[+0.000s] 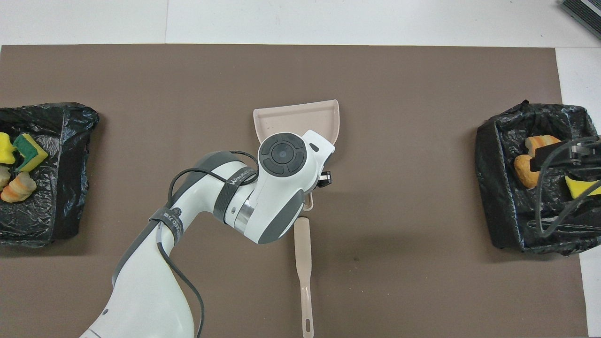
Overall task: Sweep and dump trash in bin
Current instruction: 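Lower the dustpan onto the table and open the left gripper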
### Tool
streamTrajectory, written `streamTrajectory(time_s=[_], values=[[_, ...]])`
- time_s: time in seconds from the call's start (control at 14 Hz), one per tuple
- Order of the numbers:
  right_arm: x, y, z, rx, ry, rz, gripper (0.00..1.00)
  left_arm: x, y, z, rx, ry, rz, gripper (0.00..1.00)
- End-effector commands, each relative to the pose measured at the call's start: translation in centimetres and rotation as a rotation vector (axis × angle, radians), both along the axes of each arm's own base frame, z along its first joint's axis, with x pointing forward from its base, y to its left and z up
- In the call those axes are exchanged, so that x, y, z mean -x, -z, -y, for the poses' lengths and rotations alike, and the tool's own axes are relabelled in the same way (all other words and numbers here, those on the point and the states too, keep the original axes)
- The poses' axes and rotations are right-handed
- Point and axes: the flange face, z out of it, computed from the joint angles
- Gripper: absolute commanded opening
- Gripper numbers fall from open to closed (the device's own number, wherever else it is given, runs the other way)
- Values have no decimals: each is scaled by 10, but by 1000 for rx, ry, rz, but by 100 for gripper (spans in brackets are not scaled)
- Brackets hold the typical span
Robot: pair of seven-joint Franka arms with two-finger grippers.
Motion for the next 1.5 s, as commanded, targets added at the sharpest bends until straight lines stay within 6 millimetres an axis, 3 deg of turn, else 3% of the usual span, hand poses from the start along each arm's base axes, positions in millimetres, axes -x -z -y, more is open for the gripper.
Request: streamTrajectory(time_s=[0.0,0.21,0.36,0.64,0.71,1.07,1.43], values=[[6,0,0,-10,5,4,100,-8,-5,-9,8,-15,31,100],[6,0,0,-10,5,4,100,-31,-37,-37,31,-49,73,100],[6,0,0,-10,5,4,100,-48,-60,-66,40,-49,101,100],[6,0,0,-10,5,4,100,-76,-75,-121,31,-94,124,100],[6,0,-1,-12,5,5,100,-83,-80,-143,17,-89,112,100],[6,0,0,-10,5,4,100,-89,-128,-255,-35,26,35,100],[6,0,-1,-12,5,5,100,-81,-162,-337,-65,43,-15,100]])
